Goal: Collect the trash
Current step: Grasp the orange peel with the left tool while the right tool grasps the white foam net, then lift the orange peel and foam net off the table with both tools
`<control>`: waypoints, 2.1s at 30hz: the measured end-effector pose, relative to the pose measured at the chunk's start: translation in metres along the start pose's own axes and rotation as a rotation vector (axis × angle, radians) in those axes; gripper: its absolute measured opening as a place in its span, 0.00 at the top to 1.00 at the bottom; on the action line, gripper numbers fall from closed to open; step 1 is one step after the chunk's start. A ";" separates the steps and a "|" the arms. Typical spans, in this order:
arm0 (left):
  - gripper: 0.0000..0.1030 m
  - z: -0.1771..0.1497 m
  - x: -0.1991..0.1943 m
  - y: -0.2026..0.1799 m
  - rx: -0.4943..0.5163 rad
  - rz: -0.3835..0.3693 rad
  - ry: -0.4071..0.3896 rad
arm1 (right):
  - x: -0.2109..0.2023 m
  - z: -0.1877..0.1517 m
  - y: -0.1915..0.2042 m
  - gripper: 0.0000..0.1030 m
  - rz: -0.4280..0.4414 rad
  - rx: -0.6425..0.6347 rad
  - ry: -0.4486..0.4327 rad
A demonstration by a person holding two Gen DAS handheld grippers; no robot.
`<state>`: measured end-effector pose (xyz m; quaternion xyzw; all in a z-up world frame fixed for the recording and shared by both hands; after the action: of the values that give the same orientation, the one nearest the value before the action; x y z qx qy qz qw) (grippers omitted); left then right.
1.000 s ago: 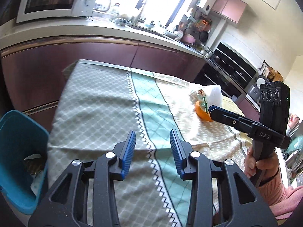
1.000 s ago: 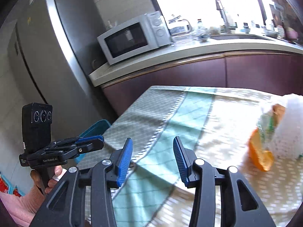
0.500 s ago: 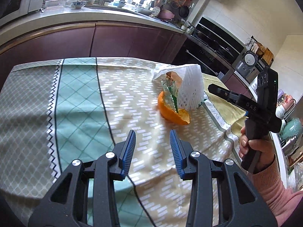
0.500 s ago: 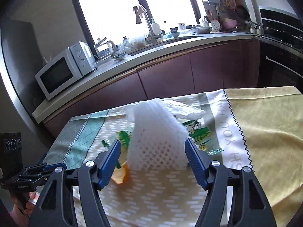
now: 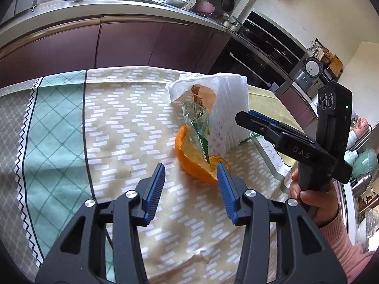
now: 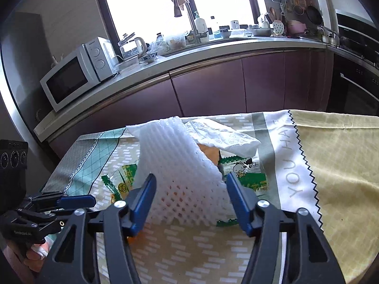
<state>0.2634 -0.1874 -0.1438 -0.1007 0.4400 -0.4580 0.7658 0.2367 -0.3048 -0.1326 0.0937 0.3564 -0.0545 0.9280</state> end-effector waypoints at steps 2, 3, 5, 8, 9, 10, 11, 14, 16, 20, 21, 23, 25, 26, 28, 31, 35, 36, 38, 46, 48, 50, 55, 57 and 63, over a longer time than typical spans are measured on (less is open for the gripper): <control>0.57 0.002 0.006 0.000 -0.001 0.002 0.009 | -0.001 -0.003 -0.001 0.66 0.010 0.004 0.007; 0.57 0.002 0.009 0.001 -0.003 0.005 0.016 | -0.002 -0.005 -0.002 0.74 0.014 0.006 0.009; 0.57 0.002 0.014 0.003 -0.004 0.009 0.026 | -0.005 -0.007 -0.003 0.84 0.025 0.010 0.014; 0.64 -0.001 0.023 0.006 -0.011 0.013 0.051 | -0.012 -0.010 -0.005 0.92 0.046 0.014 0.012; 0.68 -0.003 0.025 0.008 -0.015 0.016 0.060 | -0.015 -0.011 -0.006 0.93 0.055 0.017 0.011; 0.69 -0.004 0.026 0.009 -0.019 0.013 0.066 | -0.017 -0.011 -0.006 0.93 0.063 0.017 0.010; 0.69 -0.005 0.028 0.010 -0.022 0.011 0.069 | -0.020 -0.011 -0.005 0.93 0.070 0.016 0.008; 0.75 -0.006 0.030 0.012 -0.029 0.009 0.071 | -0.022 -0.008 -0.008 0.85 0.051 0.018 -0.008; 0.76 -0.005 0.030 0.012 -0.036 0.007 0.069 | -0.020 -0.003 -0.011 0.50 0.037 0.021 -0.021; 0.76 -0.003 0.031 0.014 -0.042 0.016 0.071 | -0.011 0.001 -0.005 0.51 0.042 0.004 -0.013; 0.77 -0.003 0.031 0.014 -0.043 0.020 0.073 | -0.008 0.000 -0.003 0.54 0.047 -0.001 -0.005; 0.79 -0.003 0.031 0.015 -0.045 0.028 0.076 | -0.005 -0.004 0.000 0.68 0.053 -0.012 0.007; 0.84 -0.003 0.031 0.015 -0.041 0.034 0.077 | -0.007 -0.008 0.000 0.89 0.063 -0.009 0.012; 0.88 -0.003 0.031 0.016 -0.041 0.037 0.079 | -0.008 -0.010 -0.001 0.90 0.068 -0.005 0.013; 0.91 -0.005 0.029 0.018 -0.043 0.039 0.083 | -0.014 -0.013 -0.004 0.91 0.065 -0.003 0.007; 0.94 -0.009 0.024 0.020 -0.039 0.045 0.080 | -0.028 -0.015 -0.005 0.92 0.082 0.006 -0.010; 0.95 -0.015 0.008 0.017 -0.031 0.042 0.063 | -0.048 -0.018 -0.003 0.92 0.121 0.017 -0.029; 0.95 -0.018 0.003 0.016 -0.028 0.048 0.056 | -0.053 -0.019 -0.002 0.92 0.124 0.017 -0.034; 0.95 -0.021 -0.008 0.015 -0.013 0.068 0.047 | -0.062 -0.020 0.000 0.92 0.133 0.019 -0.045; 0.95 -0.035 -0.062 0.015 0.029 0.123 -0.006 | -0.087 -0.026 0.004 0.92 0.163 0.052 -0.074; 0.95 -0.040 -0.074 0.015 0.031 0.134 -0.016 | -0.091 -0.027 0.007 0.92 0.174 0.053 -0.075; 0.95 -0.045 -0.087 0.016 0.029 0.139 -0.026 | -0.096 -0.028 0.014 0.92 0.188 0.047 -0.079; 0.95 -0.058 -0.118 0.022 0.005 0.143 -0.061 | -0.108 -0.029 0.042 0.92 0.247 0.017 -0.085; 0.95 -0.061 -0.132 0.027 -0.006 0.147 -0.079 | -0.111 -0.030 0.057 0.92 0.272 -0.003 -0.084; 0.95 -0.072 -0.186 0.046 -0.039 0.193 -0.147 | -0.114 -0.036 0.115 0.92 0.366 -0.066 -0.063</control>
<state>0.2001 0.0035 -0.1038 -0.1062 0.3990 -0.3651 0.8344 0.1480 -0.1809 -0.0668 0.1245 0.3059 0.1241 0.9357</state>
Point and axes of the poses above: each gripper's, at about its wrist camera, not at the fingertips, and x roughly the way its jaws point, y to its left, z to its top, the point moved 10 cm from there along x, roughly the way its jaws point, and after that the axes turned 13 degrees about -z, right-handed, at the moved point
